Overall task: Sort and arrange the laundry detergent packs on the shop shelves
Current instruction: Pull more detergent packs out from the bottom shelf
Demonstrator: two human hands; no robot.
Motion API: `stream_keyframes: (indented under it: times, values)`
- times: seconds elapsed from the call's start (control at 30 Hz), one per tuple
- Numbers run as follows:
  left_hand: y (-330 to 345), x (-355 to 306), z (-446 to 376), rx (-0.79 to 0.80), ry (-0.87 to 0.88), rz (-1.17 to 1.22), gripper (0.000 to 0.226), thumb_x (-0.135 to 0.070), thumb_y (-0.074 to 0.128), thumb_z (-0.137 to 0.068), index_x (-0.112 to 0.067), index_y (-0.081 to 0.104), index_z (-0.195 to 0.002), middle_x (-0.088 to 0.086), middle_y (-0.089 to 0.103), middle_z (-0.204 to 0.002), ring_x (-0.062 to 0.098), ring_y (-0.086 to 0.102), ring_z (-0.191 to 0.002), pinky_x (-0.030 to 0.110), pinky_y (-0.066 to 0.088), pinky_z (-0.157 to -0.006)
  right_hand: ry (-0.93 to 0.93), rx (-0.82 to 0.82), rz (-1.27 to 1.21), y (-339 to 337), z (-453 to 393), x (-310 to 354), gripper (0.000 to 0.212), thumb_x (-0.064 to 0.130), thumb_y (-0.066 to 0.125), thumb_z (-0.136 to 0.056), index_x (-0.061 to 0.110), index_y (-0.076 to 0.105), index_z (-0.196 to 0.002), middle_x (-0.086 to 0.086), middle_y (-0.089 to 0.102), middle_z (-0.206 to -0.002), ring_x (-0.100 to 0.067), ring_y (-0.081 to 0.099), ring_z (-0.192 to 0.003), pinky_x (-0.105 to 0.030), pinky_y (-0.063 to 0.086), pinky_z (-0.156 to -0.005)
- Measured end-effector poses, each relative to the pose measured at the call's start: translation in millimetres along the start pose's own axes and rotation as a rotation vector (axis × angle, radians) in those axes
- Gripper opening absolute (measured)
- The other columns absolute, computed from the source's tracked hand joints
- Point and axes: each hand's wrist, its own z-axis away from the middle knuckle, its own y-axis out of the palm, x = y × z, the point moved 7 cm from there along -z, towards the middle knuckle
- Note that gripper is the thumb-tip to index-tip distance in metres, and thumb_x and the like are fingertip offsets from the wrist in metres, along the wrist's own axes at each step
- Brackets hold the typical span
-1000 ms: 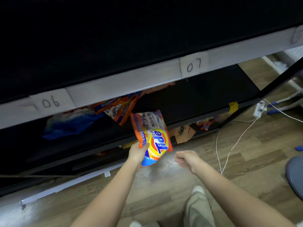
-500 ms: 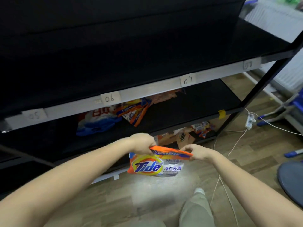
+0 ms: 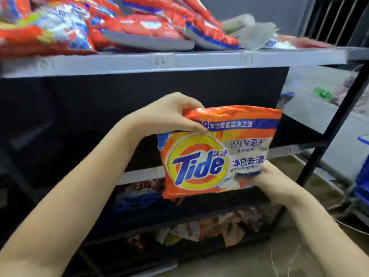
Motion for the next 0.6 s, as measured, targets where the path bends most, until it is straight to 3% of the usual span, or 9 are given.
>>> stream_keyframes:
  times: [0.1, 0.2, 0.27, 0.33, 0.47, 0.6]
  values:
    - [-48.4, -18.9, 15.5, -0.250, 0.154, 0.035, 0.018, -0.027, 0.074, -0.079, -0.029, 0.068, -0.095, -0.015, 0.072, -0.092, 0.002, 0.068, -0.088, 0.016, 0.052, -0.072, -0.130, -0.121, -0.022, 4.8, -5.3, 45.2, 0.032, -0.001, 0.072, -0.075, 0.010, 0.068, -0.105, 0.002, 0.073, -0.103, -0.015, 0.068, -0.098, -0.018, 0.053, -0.074]
    - [-89.2, -8.4, 37.9, -0.462, 0.237, 0.248, 0.040, -0.050, 0.072, -0.075, -0.034, 0.062, -0.111, -0.014, 0.067, -0.115, 0.005, 0.062, -0.110, 0.021, 0.051, -0.085, -0.180, -0.195, -0.111, 8.6, -6.1, 70.9, 0.042, 0.017, 0.082, -0.063, 0.011, 0.070, -0.102, -0.001, 0.074, -0.100, -0.020, 0.069, -0.096, -0.018, 0.054, -0.070]
    - [-99.7, 6.8, 48.0, -0.457, 0.204, 0.369, 0.063, -0.065, 0.069, -0.067, -0.035, 0.056, -0.121, -0.010, 0.064, -0.123, 0.010, 0.060, -0.115, 0.023, 0.052, -0.086, -0.204, -0.233, -0.156, 13.2, -8.5, 85.0, 0.057, 0.044, 0.088, -0.046, 0.018, 0.075, -0.095, -0.002, 0.074, -0.100, -0.019, 0.069, -0.095, -0.021, 0.056, -0.072]
    - [-95.0, 22.2, 54.5, -0.350, 0.117, 0.368, 0.071, -0.065, 0.069, -0.067, -0.035, 0.049, -0.128, -0.011, 0.062, -0.125, 0.010, 0.059, -0.116, 0.023, 0.052, -0.087, -0.229, -0.242, -0.208, 21.0, -15.8, 99.6, 0.080, 0.057, 0.089, -0.026, 0.019, 0.075, -0.096, -0.004, 0.073, -0.102, -0.020, 0.070, -0.095, -0.025, 0.057, -0.076]
    - [-91.8, 34.4, 70.9, -0.246, 0.075, 0.396, 0.077, -0.062, 0.075, -0.062, -0.036, 0.044, -0.128, -0.014, 0.062, -0.125, 0.009, 0.058, -0.117, 0.024, 0.050, -0.091, -0.304, -0.178, -0.356, 47.3, -45.4, 141.3, 0.079, 0.050, 0.092, -0.017, 0.019, 0.077, -0.088, -0.008, 0.074, -0.099, -0.023, 0.071, -0.089, -0.024, 0.057, -0.064]
    - [-133.0, 31.7, 87.5, -0.509, 0.065, 0.437, 0.054, -0.049, 0.073, -0.069, -0.036, 0.050, -0.117, -0.016, 0.070, -0.109, 0.006, 0.065, -0.103, 0.023, 0.052, -0.085, -0.330, -0.021, -0.414, 81.8, -82.6, 182.0, 0.071, 0.044, 0.094, -0.022, 0.018, 0.077, -0.086, -0.011, 0.073, -0.097, -0.024, 0.072, -0.083, -0.023, 0.056, -0.059]
